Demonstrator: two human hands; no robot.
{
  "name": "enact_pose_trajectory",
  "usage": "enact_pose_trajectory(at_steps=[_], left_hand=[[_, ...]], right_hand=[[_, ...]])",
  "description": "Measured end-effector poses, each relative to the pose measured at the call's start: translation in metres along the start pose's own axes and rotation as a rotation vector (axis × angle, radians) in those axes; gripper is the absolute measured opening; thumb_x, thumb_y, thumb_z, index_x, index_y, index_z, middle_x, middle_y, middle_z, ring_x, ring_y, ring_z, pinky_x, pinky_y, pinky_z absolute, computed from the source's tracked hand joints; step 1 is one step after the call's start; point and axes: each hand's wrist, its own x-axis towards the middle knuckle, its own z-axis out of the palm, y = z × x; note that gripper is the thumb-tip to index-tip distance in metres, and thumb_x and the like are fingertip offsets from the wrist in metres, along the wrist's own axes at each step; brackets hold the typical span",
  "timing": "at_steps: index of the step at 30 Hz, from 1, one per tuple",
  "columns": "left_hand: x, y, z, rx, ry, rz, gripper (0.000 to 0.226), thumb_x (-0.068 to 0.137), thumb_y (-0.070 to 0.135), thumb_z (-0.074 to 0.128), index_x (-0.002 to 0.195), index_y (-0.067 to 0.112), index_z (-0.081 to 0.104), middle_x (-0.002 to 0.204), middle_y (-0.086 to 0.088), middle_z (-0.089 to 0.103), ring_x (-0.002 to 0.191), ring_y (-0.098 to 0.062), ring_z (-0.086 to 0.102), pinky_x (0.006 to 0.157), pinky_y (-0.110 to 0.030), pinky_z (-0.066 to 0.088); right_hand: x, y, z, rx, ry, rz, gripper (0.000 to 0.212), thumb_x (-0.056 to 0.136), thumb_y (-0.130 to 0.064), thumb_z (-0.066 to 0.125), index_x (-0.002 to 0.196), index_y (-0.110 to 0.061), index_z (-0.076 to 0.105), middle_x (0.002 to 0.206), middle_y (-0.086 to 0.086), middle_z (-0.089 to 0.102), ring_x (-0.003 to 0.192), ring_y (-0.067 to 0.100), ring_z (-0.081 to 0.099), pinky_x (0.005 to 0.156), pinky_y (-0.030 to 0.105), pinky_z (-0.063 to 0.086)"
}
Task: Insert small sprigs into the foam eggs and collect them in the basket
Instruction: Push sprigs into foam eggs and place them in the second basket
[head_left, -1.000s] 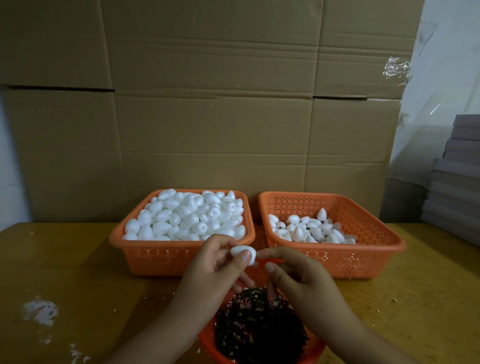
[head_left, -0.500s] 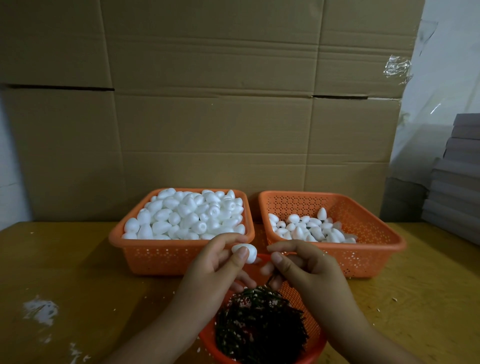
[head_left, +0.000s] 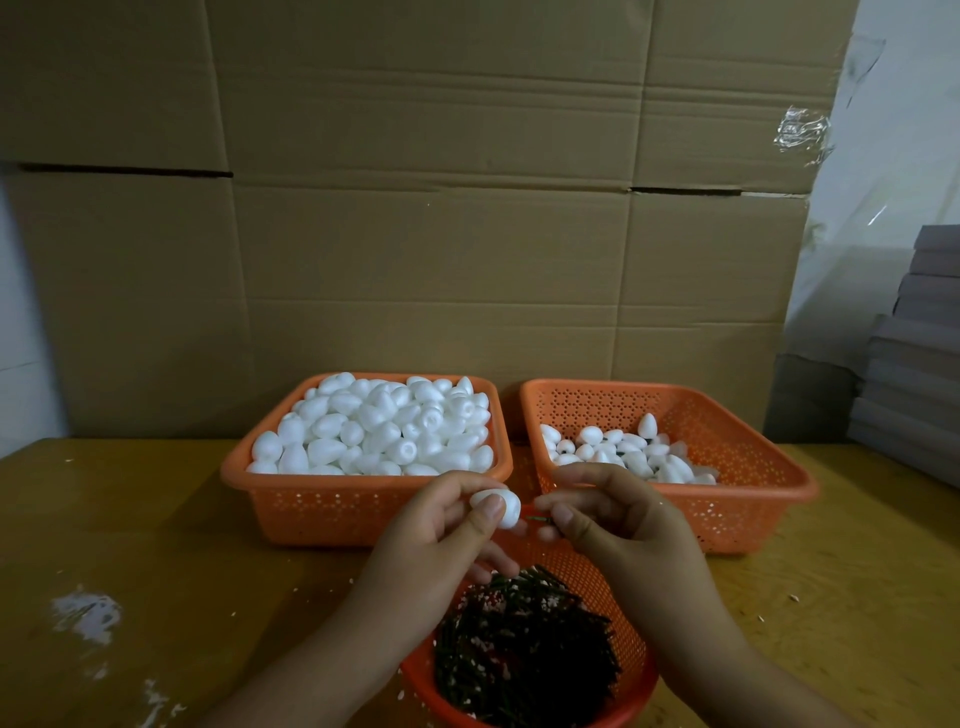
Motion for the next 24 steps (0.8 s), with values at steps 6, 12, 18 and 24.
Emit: enact_pose_trajectory(at_steps=[6, 12, 18, 24], left_hand=[[-0.0008, 0.0007, 0.0004, 0.007, -0.008, 0.004, 0.033, 0.078, 0.044, 0.058, 0.103, 0.022, 0.064, 0.092, 0.003, 0.076, 0.070, -0.018, 0.072, 0.062, -0.019, 0.053], [-0.0018, 0.0018, 0.0011, 0.013, -0.024, -0.001, 0.035, 0.078, 0.043, 0.060, 0.102, 0.018, 0.063, 0.092, 0.004, 0.076, 0.070, -0.019, 0.073, 0.063, -0.019, 0.054], [-0.0030, 0.0036, 0.0022, 0.022, -0.056, -0.004, 0.038, 0.078, 0.044, 0.061, 0.103, 0.016, 0.062, 0.094, 0.003, 0.077, 0.071, -0.018, 0.073, 0.064, -0.019, 0.053], [-0.0042, 0.0034, 0.0012, 0.064, -0.083, -0.016, 0.038, 0.079, 0.046, 0.061, 0.104, 0.017, 0.061, 0.094, 0.005, 0.077, 0.073, -0.018, 0.074, 0.064, -0.018, 0.053]], right_hand=[[0.0008, 0.0053, 0.0002, -0.028, 0.033, -0.058, 0.036, 0.082, 0.006, 0.066, 0.104, -0.023, 0.065, 0.080, -0.006, 0.065, 0.072, 0.022, 0.073, 0.069, 0.021, 0.055], [-0.0015, 0.0026, 0.0017, -0.015, -0.009, -0.040, 0.040, 0.082, 0.008, 0.066, 0.111, -0.019, 0.062, 0.077, 0.000, 0.062, 0.073, 0.021, 0.072, 0.071, 0.022, 0.056], [-0.0028, 0.0020, 0.0040, -0.071, -0.020, -0.086, 0.043, 0.081, 0.010, 0.067, 0.112, -0.020, 0.062, 0.077, 0.001, 0.061, 0.070, 0.019, 0.070, 0.070, 0.023, 0.055], [-0.0034, 0.0054, 0.0047, -0.080, -0.020, -0.116, 0.045, 0.082, 0.011, 0.066, 0.112, -0.021, 0.061, 0.078, 0.003, 0.060, 0.071, 0.025, 0.070, 0.067, 0.024, 0.055]])
